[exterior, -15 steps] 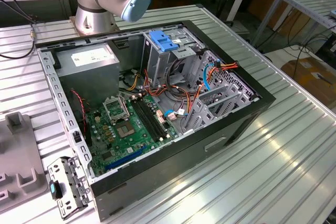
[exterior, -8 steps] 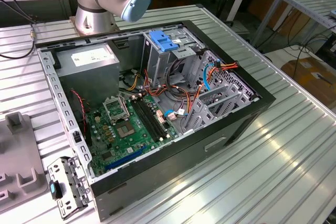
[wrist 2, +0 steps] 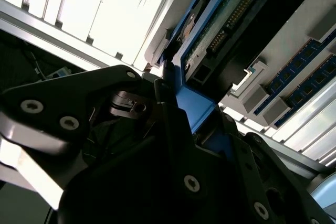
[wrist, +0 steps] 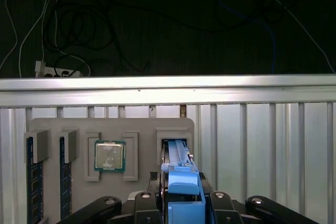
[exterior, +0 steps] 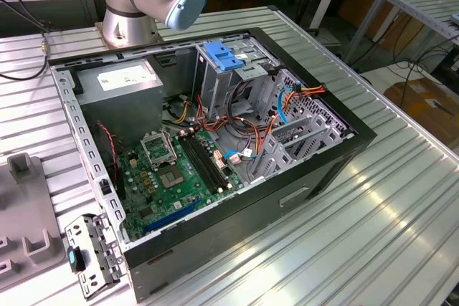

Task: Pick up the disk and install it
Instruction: 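Pick up the disk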

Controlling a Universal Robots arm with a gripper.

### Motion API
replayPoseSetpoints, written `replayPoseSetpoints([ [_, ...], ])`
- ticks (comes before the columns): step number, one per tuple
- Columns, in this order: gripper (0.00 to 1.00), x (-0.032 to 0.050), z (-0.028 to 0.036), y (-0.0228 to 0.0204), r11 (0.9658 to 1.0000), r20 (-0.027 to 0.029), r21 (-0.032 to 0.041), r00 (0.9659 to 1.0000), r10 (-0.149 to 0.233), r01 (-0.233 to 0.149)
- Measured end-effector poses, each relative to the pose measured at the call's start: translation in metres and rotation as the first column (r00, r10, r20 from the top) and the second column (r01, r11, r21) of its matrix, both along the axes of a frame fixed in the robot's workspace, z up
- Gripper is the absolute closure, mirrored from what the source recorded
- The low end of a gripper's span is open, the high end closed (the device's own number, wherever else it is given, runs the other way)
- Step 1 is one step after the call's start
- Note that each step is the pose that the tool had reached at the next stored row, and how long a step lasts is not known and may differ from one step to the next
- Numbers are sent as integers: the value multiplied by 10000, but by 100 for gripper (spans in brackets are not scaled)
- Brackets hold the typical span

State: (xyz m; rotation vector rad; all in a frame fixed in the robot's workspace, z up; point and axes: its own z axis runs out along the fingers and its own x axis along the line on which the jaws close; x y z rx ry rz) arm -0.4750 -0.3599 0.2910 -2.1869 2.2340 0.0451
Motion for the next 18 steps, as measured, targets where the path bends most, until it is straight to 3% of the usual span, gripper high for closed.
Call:
replayPoseSetpoints([
  [6,63,0,14,0,10000,-1,0,10000,0,0],
  [18,63,0,162,0,9999,0,-129,10000,1,-1],
])
